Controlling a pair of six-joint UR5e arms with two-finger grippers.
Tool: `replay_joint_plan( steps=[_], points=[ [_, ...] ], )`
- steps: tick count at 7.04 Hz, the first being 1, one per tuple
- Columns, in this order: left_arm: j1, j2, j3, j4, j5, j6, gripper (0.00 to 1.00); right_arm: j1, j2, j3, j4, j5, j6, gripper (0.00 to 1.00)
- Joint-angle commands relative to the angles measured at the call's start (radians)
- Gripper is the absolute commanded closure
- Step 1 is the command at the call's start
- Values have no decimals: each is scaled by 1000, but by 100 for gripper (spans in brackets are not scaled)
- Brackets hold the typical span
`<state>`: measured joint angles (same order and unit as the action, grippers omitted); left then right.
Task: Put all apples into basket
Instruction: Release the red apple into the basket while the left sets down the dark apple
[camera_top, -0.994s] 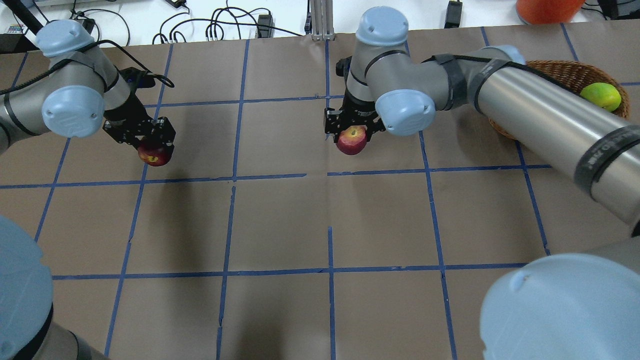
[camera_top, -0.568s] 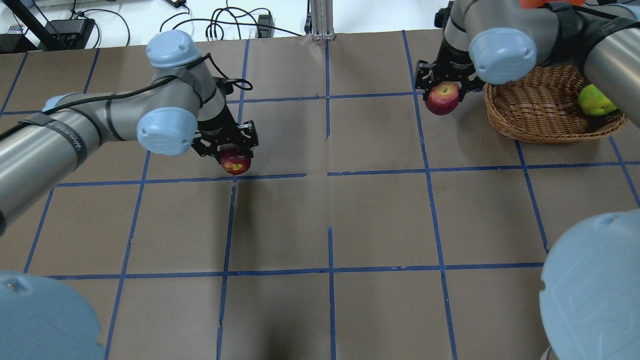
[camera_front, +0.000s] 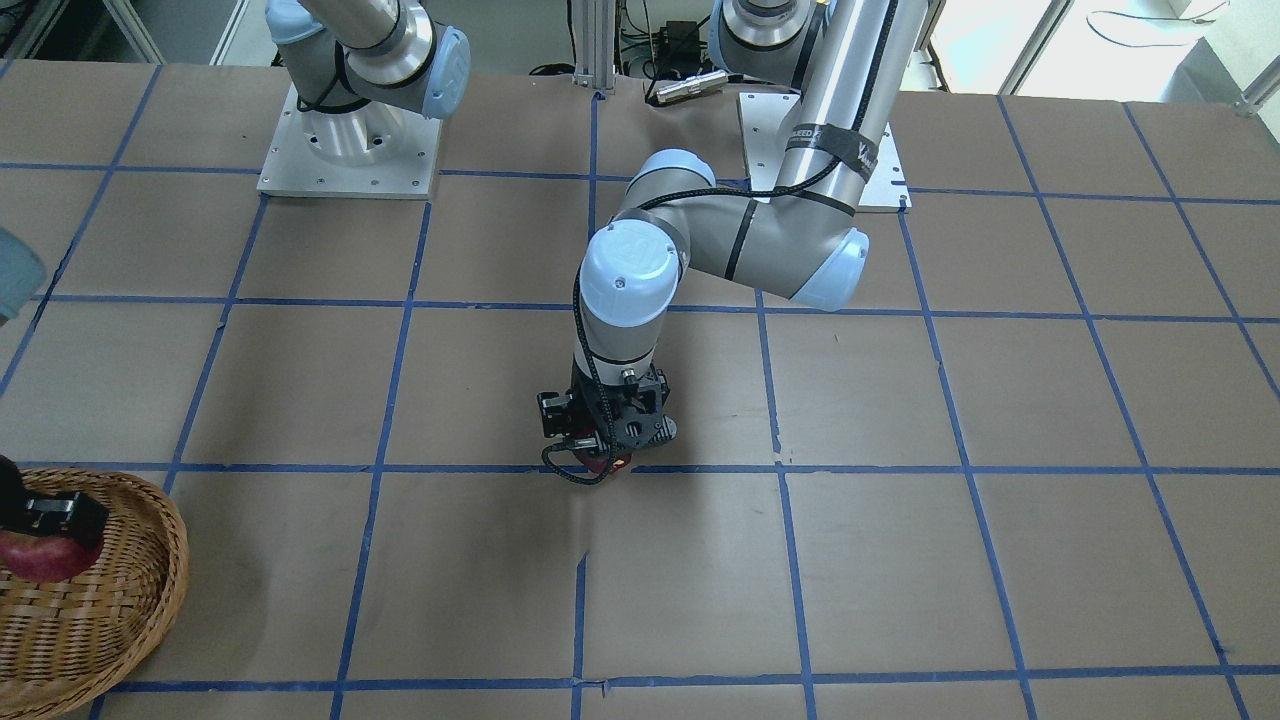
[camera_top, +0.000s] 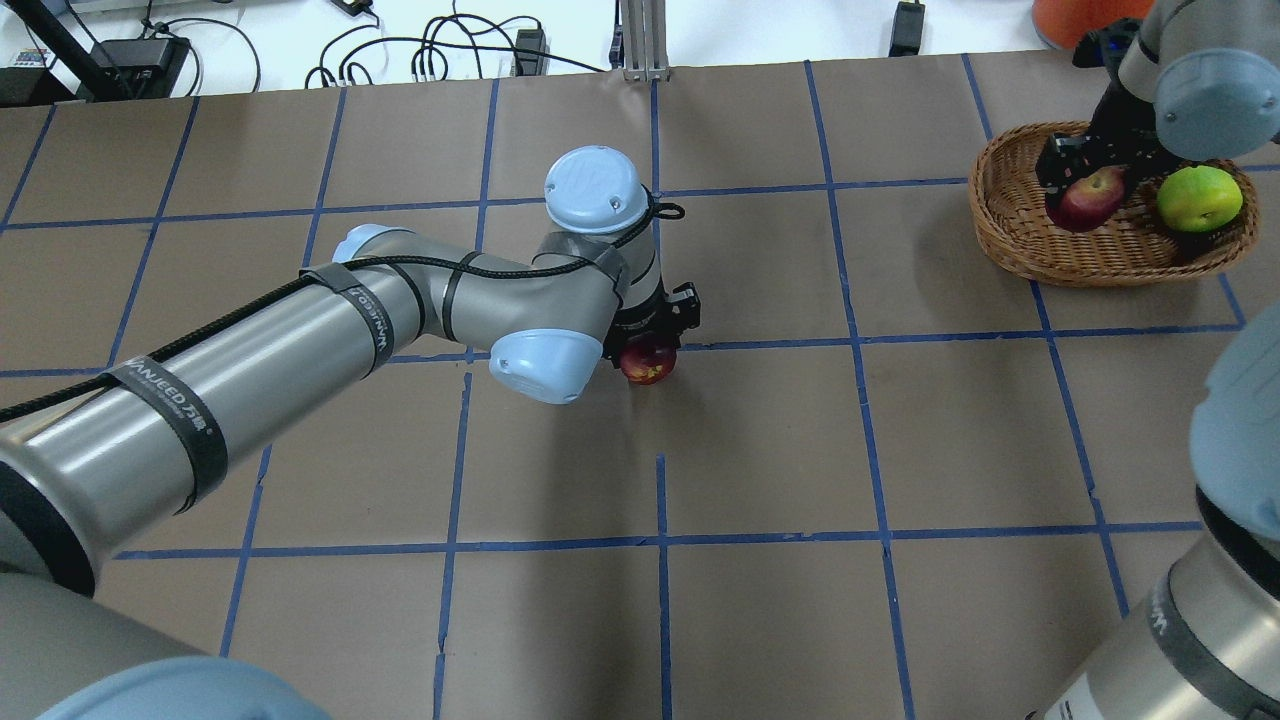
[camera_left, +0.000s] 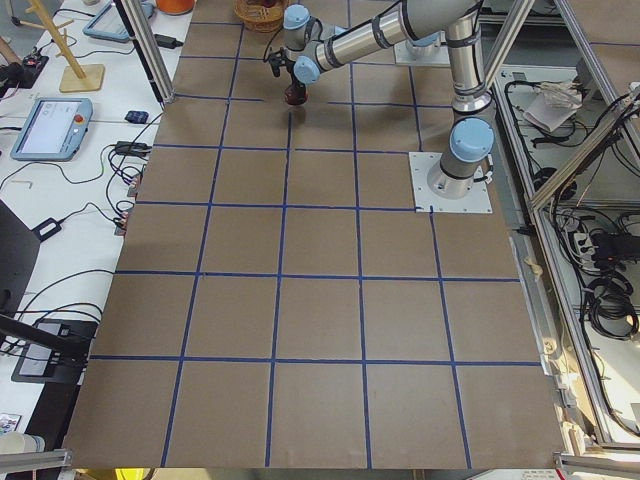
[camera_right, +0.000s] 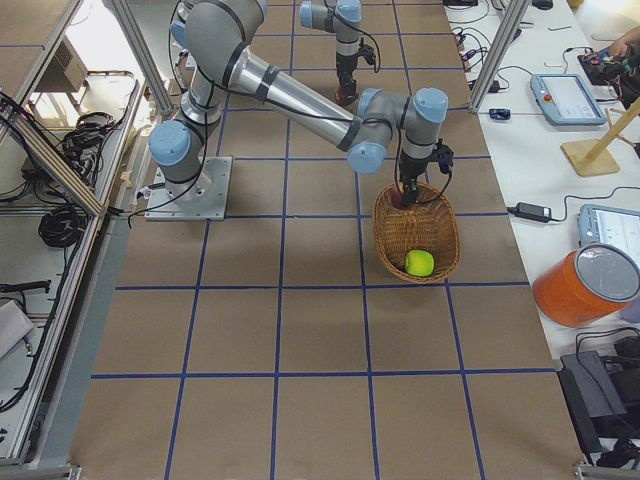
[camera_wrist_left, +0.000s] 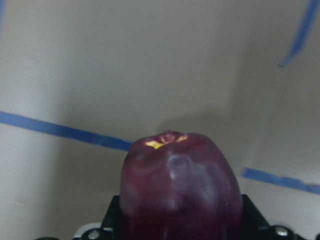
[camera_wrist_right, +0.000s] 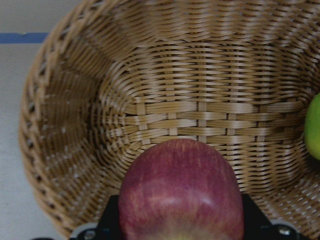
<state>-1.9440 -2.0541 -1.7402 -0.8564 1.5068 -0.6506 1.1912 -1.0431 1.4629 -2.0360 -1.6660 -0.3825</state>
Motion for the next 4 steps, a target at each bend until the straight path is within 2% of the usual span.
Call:
replay_joint_plan(
  steps=[1, 2, 3, 4],
  points=[
    [13, 1, 13, 14, -3, 37, 0, -58, 75, -3, -108, 2, -87, 100],
    [55, 40, 14, -16, -2, 75, 0, -58, 86, 4, -139, 2, -91, 49],
    [71, 104, 51, -141, 0, 115, 0, -59, 84, 8, -136, 6, -93, 6],
    [107, 183, 132, -382, -2, 214, 0, -59, 74, -1, -121, 5, -88, 0]
  ],
)
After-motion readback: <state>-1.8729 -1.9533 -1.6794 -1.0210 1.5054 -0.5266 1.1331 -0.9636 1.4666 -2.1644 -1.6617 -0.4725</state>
